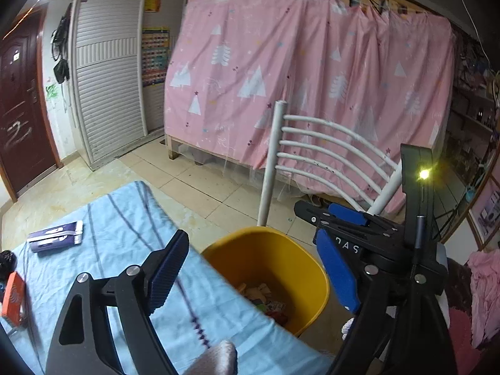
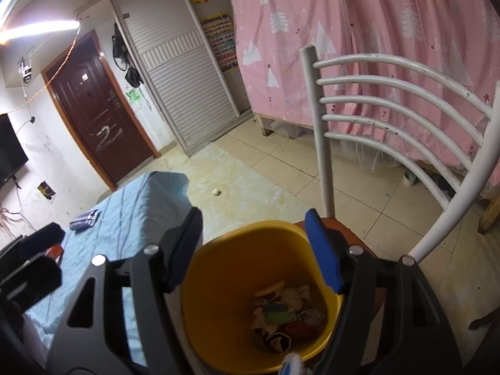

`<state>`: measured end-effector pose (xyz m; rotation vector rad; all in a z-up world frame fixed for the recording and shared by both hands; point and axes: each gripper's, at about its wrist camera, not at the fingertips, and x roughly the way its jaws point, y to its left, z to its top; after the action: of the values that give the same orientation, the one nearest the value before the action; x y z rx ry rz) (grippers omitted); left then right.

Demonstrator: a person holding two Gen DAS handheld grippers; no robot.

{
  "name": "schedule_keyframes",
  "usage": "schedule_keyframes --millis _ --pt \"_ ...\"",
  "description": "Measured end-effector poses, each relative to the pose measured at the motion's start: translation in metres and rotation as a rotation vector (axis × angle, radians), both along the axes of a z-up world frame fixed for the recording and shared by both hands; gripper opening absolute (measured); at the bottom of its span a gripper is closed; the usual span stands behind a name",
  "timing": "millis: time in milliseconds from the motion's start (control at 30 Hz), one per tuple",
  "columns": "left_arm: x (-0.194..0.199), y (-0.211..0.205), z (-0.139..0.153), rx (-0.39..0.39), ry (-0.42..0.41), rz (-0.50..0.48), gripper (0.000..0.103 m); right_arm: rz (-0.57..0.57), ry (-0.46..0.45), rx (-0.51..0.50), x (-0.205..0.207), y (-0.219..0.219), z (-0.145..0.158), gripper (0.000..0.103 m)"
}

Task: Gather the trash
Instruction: 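Move both tools back over the bedsheet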

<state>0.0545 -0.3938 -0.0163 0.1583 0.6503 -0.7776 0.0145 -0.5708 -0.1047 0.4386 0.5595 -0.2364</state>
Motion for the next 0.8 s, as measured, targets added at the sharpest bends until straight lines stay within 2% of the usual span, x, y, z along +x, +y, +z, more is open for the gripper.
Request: schedule_keyframes --millis 133,567,800 --pt "0.000 0.022 0.008 -0.015 -0.008 0.038 0.077 0.039 0.000 -0.018 0.009 0.022 0.009 0.074" --pt "0.022 0.123 0.027 -0.040 -0.047 0.235 0.085 0.196 0.007 -0.087 0.048 0.104 0.034 0.079" --pt "0.043 0.175 0.023 0.003 -0.037 0.370 0.085 0.279 0.020 -0.119 0.071 0.149 0.040 0.081"
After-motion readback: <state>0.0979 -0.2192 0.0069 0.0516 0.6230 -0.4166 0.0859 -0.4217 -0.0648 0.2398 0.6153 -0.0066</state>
